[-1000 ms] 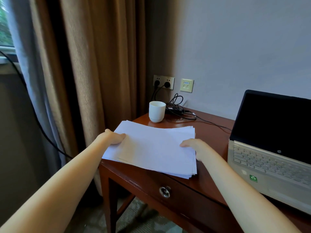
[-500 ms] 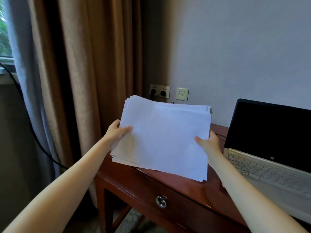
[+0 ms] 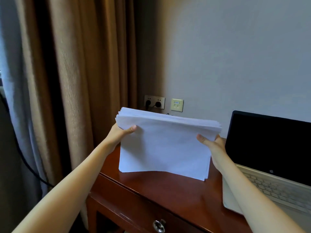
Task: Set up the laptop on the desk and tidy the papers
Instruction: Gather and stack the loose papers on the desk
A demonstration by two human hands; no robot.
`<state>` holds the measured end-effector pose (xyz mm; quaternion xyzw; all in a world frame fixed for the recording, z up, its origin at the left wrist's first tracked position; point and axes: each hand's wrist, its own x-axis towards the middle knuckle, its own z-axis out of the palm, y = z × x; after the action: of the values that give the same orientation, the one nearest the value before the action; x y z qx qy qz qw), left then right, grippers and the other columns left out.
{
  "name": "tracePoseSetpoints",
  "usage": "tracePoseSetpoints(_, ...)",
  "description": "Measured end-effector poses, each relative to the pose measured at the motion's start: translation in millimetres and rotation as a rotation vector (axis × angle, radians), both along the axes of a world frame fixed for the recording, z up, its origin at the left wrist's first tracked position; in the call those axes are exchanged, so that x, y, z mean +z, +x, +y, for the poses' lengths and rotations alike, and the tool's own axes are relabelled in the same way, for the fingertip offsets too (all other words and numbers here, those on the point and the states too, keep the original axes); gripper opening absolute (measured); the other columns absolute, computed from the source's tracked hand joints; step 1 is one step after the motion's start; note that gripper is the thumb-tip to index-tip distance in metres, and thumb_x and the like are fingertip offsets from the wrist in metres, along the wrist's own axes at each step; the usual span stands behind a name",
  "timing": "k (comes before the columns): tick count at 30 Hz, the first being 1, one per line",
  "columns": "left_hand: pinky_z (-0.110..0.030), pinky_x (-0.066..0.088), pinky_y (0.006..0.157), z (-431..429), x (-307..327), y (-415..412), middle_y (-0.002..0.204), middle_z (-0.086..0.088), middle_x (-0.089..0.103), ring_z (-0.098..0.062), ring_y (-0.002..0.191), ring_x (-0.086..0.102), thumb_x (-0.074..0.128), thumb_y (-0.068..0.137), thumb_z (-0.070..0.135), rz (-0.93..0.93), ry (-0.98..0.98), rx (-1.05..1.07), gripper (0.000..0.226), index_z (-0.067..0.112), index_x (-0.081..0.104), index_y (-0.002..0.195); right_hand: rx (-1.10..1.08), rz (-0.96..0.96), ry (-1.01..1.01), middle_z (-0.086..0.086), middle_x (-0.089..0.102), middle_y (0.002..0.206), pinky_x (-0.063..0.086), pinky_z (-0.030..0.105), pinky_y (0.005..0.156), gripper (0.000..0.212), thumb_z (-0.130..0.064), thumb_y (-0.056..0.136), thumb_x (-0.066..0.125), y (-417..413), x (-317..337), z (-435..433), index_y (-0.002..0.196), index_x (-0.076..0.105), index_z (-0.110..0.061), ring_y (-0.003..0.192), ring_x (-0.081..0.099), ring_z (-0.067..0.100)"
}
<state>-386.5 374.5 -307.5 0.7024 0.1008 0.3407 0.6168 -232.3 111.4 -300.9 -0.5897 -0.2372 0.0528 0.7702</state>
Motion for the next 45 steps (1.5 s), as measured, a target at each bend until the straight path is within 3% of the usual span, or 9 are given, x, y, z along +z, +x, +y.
tracePoseSetpoints(6,-0.032,0.057,0.077,-8,6,13,0.100,-0.002,0.065,-0.027,0.096,0.063,0.070,0.081,0.012,-0.105,-0.108,0.045,0.039,0.010,0.055,0.117,-0.051,0.005,-0.008,0.000,0.064,0.094,0.043,0.030,0.080,0.024,-0.006,0.083,0.066,5,5,0,0.105,0.057,-0.012,0.100,0.059,0.024)
tracePoseSetpoints(13,-0.023,0.056,0.070,-9,-1,19,0.097,0.008,0.069,-0.009,0.087,0.068,0.085,0.025,0.064,-0.079,-0.038,-0.017,0.088,0.028,0.059,0.102,-0.006,-0.007,-0.095,-0.004,0.058,0.103,0.035,0.023,0.087,0.042,0.001,0.079,0.068,7,-6,-6,0.114,0.049,-0.015,0.113,0.052,0.018)
tracePoseSetpoints(18,-0.032,0.054,0.078,-16,1,19,0.094,0.003,0.064,-0.022,0.091,0.062,0.077,0.074,0.020,-0.040,-0.109,0.086,0.027,0.024,0.059,0.093,-0.041,0.047,-0.126,0.002,0.055,0.108,0.035,0.023,0.089,0.042,0.001,0.077,0.071,8,-19,-6,0.115,0.055,-0.009,0.112,0.054,0.020)
tracePoseSetpoints(22,-0.034,0.054,0.080,-22,5,25,0.099,0.001,0.062,-0.025,0.097,0.062,0.076,0.076,0.015,-0.074,-0.154,0.195,0.036,0.017,0.056,0.106,-0.088,0.081,-0.111,0.013,0.064,0.109,0.046,0.032,0.087,0.026,-0.004,0.076,0.073,7,-13,-3,0.099,0.062,-0.008,0.096,0.060,0.023)
tracePoseSetpoints(27,-0.041,0.035,0.109,-24,45,32,0.142,-0.006,0.041,-0.024,0.131,0.038,0.086,0.063,0.032,0.043,0.379,0.577,0.098,0.017,0.031,0.143,-0.130,-0.048,-0.102,0.003,0.064,0.094,0.045,0.029,0.083,0.023,-0.007,0.078,0.073,11,24,1,0.097,0.061,-0.013,0.093,0.060,0.022)
tracePoseSetpoints(31,-0.031,0.034,0.100,-57,80,39,0.134,0.003,0.053,-0.019,0.125,0.046,0.082,0.063,0.044,0.145,1.000,0.423,0.084,0.024,0.045,0.135,-0.130,-0.236,-0.211,0.001,0.066,0.091,0.048,0.030,0.087,0.025,-0.009,0.075,0.076,8,57,6,0.095,0.063,-0.016,0.092,0.061,0.019)
tracePoseSetpoints(37,-0.025,0.035,0.054,-79,105,52,0.065,0.009,0.057,-0.015,0.069,0.055,0.077,0.068,0.048,0.092,0.723,0.345,0.030,0.025,0.057,0.068,-0.279,-0.503,-0.274,-0.001,0.063,0.094,0.041,0.026,0.077,0.027,-0.014,0.075,0.076,-5,89,6,0.097,0.062,-0.015,0.095,0.058,0.021)
tracePoseSetpoints(40,-0.026,0.039,0.056,-74,97,54,0.062,0.012,0.057,-0.015,0.069,0.056,0.076,0.069,0.046,0.048,0.553,0.397,0.029,0.029,0.054,0.062,-0.614,-0.596,-0.436,0.005,0.050,0.132,0.033,0.038,0.099,0.073,-0.021,0.069,0.081,0,79,2,0.131,0.045,-0.013,0.125,0.041,0.026)
tracePoseSetpoints(45,-0.032,0.056,0.068,-63,89,52,0.071,0.002,0.066,-0.020,0.067,0.064,0.079,0.070,0.029,-0.207,-0.008,0.248,0.015,0.026,0.065,0.072,-0.221,0.030,-0.208,0.010,0.039,0.144,0.032,0.039,0.105,0.089,-0.021,0.077,0.076,7,46,1,0.145,0.020,-0.011,0.129,0.041,0.026)
